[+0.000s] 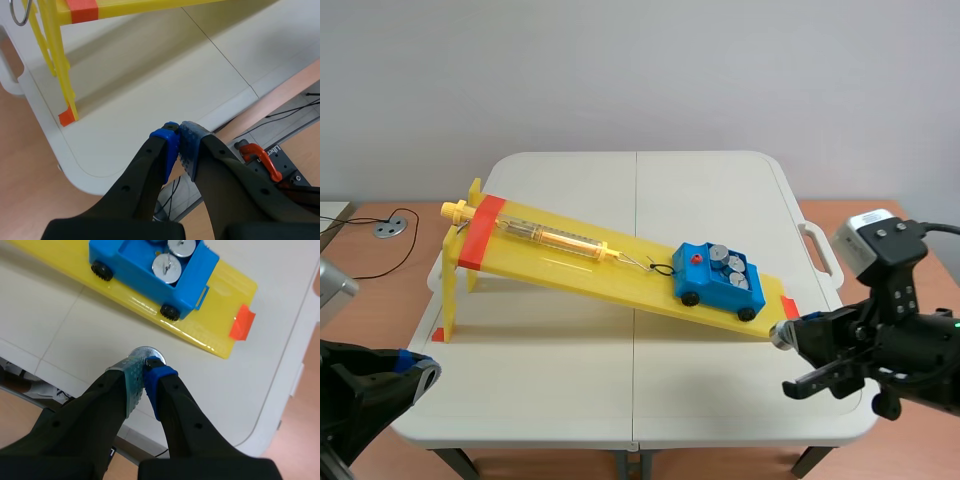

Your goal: Place the four metal weights on the blue cart on the ramp.

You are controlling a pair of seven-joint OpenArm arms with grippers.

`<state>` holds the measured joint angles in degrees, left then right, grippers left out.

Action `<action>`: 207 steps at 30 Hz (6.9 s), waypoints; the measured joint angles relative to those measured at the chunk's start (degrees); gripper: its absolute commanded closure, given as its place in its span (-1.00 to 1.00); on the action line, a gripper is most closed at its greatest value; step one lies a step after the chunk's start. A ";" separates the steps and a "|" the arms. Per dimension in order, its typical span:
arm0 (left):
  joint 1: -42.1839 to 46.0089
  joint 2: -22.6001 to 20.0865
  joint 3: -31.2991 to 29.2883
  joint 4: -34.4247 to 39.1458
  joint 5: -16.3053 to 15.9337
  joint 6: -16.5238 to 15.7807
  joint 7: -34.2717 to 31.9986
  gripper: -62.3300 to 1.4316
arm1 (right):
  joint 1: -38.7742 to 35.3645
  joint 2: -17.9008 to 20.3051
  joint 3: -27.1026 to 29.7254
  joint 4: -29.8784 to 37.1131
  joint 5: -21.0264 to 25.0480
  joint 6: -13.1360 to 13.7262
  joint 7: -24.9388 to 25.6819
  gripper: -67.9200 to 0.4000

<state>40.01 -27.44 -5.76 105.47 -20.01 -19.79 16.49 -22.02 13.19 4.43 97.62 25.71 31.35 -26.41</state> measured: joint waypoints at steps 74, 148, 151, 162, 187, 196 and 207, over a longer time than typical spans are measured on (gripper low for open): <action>0.00 0.00 0.00 0.00 0.00 0.00 0.00 0.86 | 23.43 -3.37 -12.68 -17.22 -8.63 -5.25 -0.63 0.96; -29.77 21.73 17.86 -9.27 28.11 7.85 2.56 0.87 | -41.05 11.89 23.26 9.38 0.55 8.31 0.42 0.97; -31.85 21.73 17.84 -12.24 28.39 8.79 2.51 0.87 | -41.00 11.89 23.26 9.38 0.70 8.55 0.46 0.97; -34.25 21.73 17.84 -17.00 28.39 9.33 2.54 0.87 | -40.70 11.26 23.26 9.38 0.74 8.55 0.63 0.97; -34.25 21.73 17.84 -17.00 28.39 9.31 2.54 0.87 | -40.70 11.26 23.26 9.38 0.76 8.55 0.63 0.97; -34.25 21.73 17.84 -17.00 28.39 9.31 2.54 0.87 | -40.70 11.26 23.26 9.38 0.74 8.55 0.63 0.97; -32.24 21.68 17.84 -12.96 26.99 9.31 6.45 0.87 | -38.53 11.23 23.26 9.38 0.74 8.57 1.09 0.97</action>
<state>7.77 -5.76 12.08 92.51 6.98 -10.48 22.94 -60.55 24.43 27.68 107.00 26.46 39.92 -25.32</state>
